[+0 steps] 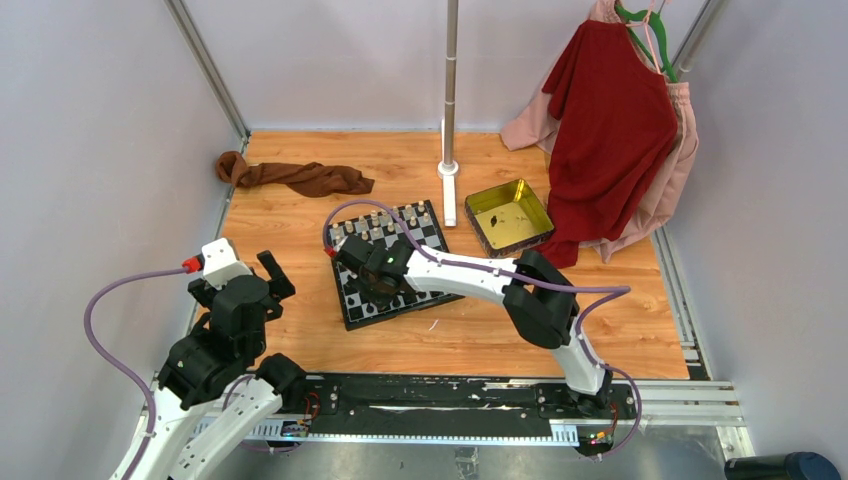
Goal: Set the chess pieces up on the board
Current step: Place the chess piece on the chessboard, then adjust the chess piece on the chessboard.
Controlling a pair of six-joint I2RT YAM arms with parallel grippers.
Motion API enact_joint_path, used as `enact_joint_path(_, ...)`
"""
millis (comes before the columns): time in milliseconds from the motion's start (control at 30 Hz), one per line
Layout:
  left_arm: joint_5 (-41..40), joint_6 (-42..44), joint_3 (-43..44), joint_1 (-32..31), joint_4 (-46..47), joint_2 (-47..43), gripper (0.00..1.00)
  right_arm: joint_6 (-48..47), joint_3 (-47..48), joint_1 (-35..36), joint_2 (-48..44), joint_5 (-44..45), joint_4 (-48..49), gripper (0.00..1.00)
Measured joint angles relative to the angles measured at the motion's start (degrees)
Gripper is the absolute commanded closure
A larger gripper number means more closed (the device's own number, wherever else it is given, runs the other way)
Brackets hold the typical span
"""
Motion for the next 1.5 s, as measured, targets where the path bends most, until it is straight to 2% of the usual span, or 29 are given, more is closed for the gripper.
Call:
enact_joint_path(233,0.00,0.00,0.00,0.00,0.00,0.09,0.01,-0.02,-0.44,-0.11,0.09,-0.28,0.61,0.94)
enact_joint_path(567,0.02,0.00,0.00,0.00,0.00,0.11,0.01,-0.28,-1.44,-0.11,-0.09,-0.24,1.79,0.72)
enact_joint_path(667,0.04,0.00,0.00,0.00,0.00,0.24,0.01,-0.39,-2.73,-0.13,-0.07,-0.20,1.62,0.69)
enact_joint_path(1500,0.31,0.00,0.00,0.00,0.04,1.86,0.01,-3.28,-2.60,-0.50,-0.63,0.28,1.66,0.67)
